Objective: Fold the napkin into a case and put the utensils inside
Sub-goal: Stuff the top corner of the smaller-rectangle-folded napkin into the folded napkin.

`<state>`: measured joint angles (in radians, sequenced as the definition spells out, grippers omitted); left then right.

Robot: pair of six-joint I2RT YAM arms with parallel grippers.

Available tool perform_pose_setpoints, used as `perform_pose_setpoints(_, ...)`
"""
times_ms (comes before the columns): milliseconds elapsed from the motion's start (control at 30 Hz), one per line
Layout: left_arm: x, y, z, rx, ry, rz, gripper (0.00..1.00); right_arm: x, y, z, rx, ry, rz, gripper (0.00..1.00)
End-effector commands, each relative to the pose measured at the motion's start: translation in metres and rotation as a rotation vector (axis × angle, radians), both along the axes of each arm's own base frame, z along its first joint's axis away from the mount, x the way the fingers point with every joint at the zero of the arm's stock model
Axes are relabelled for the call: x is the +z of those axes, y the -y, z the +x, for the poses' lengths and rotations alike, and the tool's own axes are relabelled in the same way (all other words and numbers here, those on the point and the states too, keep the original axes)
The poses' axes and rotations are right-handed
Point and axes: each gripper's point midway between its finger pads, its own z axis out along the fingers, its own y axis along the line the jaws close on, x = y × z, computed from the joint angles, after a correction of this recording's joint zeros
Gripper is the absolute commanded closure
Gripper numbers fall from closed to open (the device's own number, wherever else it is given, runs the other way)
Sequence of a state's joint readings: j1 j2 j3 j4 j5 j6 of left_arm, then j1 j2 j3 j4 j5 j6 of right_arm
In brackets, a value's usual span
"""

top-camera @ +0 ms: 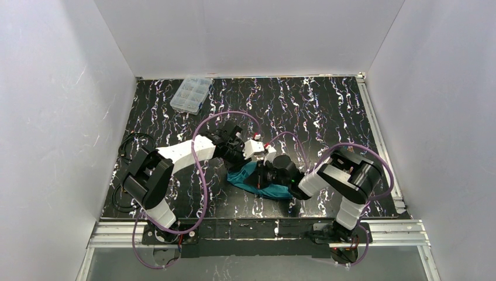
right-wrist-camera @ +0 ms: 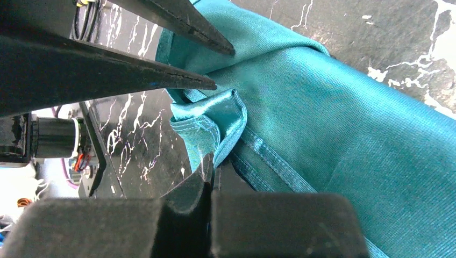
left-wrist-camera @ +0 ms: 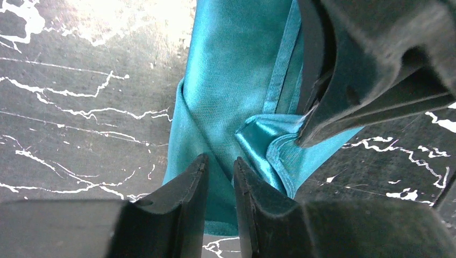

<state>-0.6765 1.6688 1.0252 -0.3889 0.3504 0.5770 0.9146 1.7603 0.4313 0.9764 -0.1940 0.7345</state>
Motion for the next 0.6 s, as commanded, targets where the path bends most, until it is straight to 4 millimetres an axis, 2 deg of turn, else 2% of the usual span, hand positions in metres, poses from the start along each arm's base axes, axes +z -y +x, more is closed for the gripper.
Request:
perform_pose_setpoints(0, -0.0058, -0.01, -0.0019, -0.028, 0.049, 0.058, 0.76, -0.0046, 0.001, 0.0022, 0.0, -0.054, -0.006, 0.99)
perform_pose_setpoints(400, -0.0026, -0.0013, -0.0052, -0.039, 0.07, 0.092, 0.72, -0.0046, -0.0048, 0.0057, 0.029, -0.118, 0.017, 0.99)
perform_pose_setpoints(567, -0.0079, -0.0049, 0.0009, -0.048, 0.109, 0.139, 0.82, -0.0052, -0.0039, 0.0059, 0.03, -0.132, 0.015, 0.99)
